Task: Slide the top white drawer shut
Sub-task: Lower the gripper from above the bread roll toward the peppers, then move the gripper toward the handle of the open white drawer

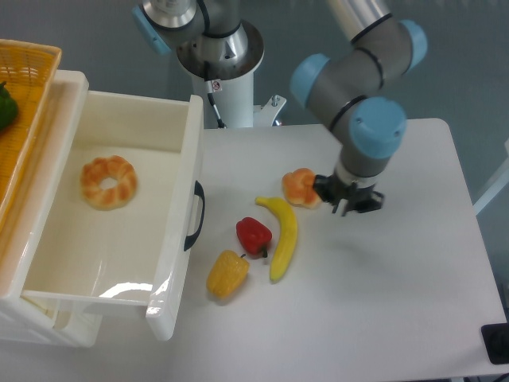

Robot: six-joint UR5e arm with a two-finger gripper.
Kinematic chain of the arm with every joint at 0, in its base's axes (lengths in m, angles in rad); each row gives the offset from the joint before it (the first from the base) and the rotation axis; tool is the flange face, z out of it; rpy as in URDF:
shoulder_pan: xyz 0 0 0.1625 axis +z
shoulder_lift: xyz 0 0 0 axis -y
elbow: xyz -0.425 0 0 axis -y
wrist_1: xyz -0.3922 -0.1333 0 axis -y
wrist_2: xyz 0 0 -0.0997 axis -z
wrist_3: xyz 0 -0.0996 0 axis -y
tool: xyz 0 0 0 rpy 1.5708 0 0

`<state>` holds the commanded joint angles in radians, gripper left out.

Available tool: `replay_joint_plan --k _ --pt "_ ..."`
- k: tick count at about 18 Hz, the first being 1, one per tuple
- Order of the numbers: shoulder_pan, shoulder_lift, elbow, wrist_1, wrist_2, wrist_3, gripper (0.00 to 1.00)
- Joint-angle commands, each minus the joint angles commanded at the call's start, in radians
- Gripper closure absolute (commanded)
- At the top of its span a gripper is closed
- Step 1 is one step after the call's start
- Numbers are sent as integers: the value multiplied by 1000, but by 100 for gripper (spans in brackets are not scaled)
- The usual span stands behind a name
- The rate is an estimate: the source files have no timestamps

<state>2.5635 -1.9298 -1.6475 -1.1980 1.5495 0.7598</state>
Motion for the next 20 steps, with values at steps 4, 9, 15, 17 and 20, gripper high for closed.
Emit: replay_joint_plan --k 4,9,15,17,20 --pt "-19 15 0 -2 -164 -108 100" --pt "-14 26 0 -49 -273 -108 100" --pt "-9 64 2 -165 -391 -109 100" --pt "-6 83 2 -204 -429 -108 100" --pt "-6 97 2 -241 -485 -108 100"
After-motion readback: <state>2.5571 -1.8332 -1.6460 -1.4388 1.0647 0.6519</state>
